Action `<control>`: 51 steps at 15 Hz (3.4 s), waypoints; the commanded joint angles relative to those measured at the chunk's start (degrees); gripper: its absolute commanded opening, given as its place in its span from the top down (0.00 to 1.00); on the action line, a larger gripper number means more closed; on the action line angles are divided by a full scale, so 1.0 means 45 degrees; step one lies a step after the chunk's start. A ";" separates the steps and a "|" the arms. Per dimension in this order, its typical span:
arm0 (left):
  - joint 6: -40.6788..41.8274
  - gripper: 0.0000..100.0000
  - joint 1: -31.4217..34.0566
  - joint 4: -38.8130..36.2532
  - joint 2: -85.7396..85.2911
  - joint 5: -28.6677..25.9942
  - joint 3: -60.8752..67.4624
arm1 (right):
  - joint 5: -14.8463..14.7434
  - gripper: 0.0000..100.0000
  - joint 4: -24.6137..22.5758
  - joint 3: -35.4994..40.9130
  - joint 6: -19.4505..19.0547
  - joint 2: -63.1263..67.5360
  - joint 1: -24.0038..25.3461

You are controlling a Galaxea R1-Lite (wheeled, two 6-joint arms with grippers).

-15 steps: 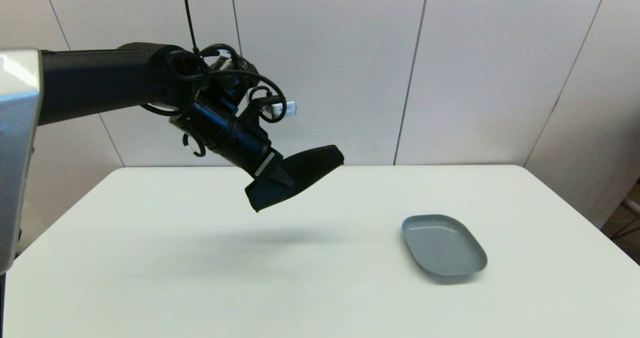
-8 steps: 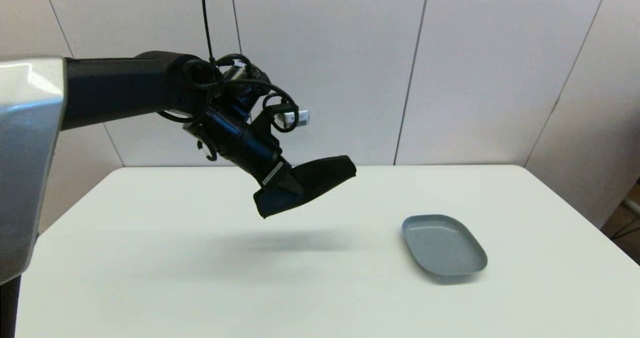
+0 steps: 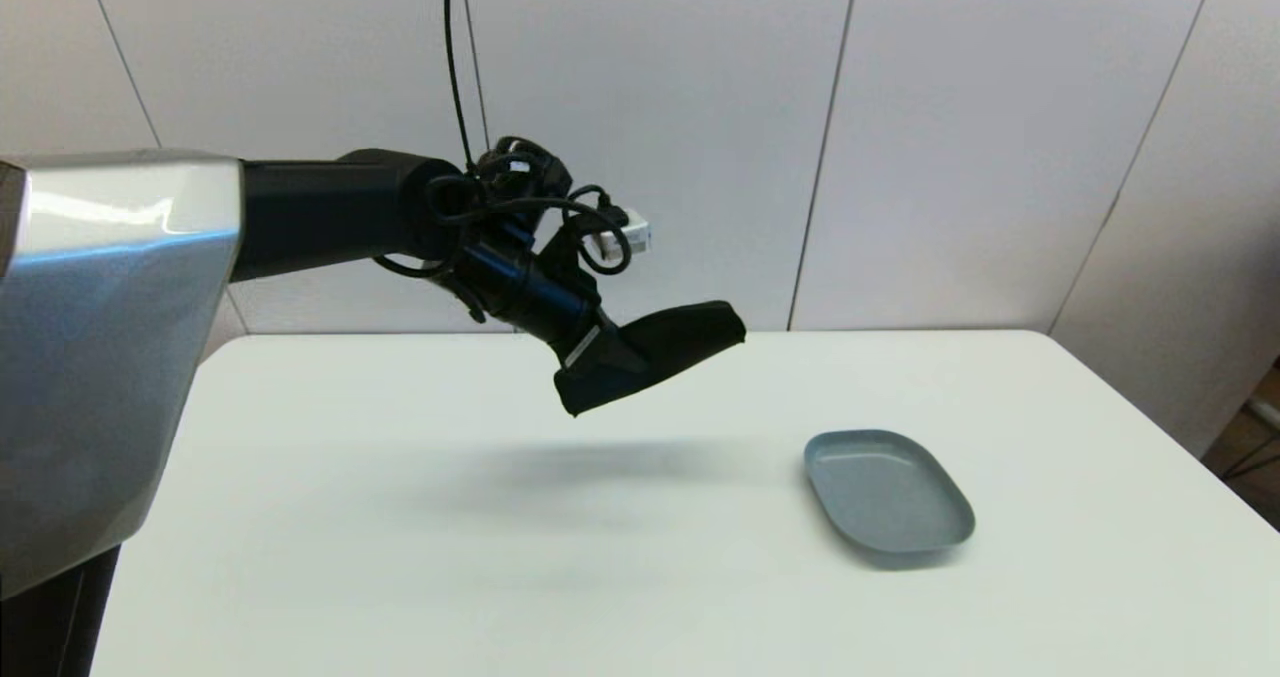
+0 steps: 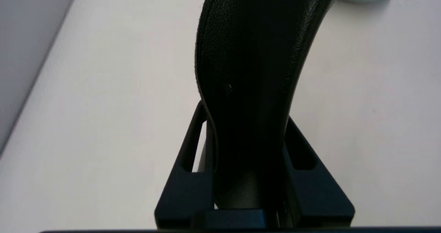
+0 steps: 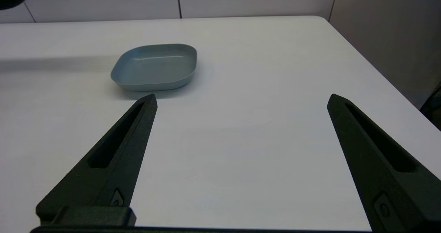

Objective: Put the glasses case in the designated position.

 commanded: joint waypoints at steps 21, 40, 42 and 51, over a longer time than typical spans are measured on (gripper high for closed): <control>-0.2530 1.00 -0.1478 -0.3000 0.1026 0.0126 0.0018 | 0.0015 0.00 -0.0005 0.0002 0.0006 0.0000 0.0007; -0.3214 1.00 -0.1537 -0.6633 0.3174 0.1571 -0.0275 | 0.0015 0.00 -0.0005 0.0002 0.0006 0.0000 0.0007; -0.3194 1.00 -0.1615 -0.6809 0.3389 0.1513 -0.0353 | -0.0005 0.00 -0.0005 0.0002 0.0006 0.0000 0.0007; -0.2081 1.00 -0.1693 -0.6790 0.3838 0.0243 -0.0392 | -0.0005 0.00 -0.0005 0.0002 0.0006 0.0000 0.0007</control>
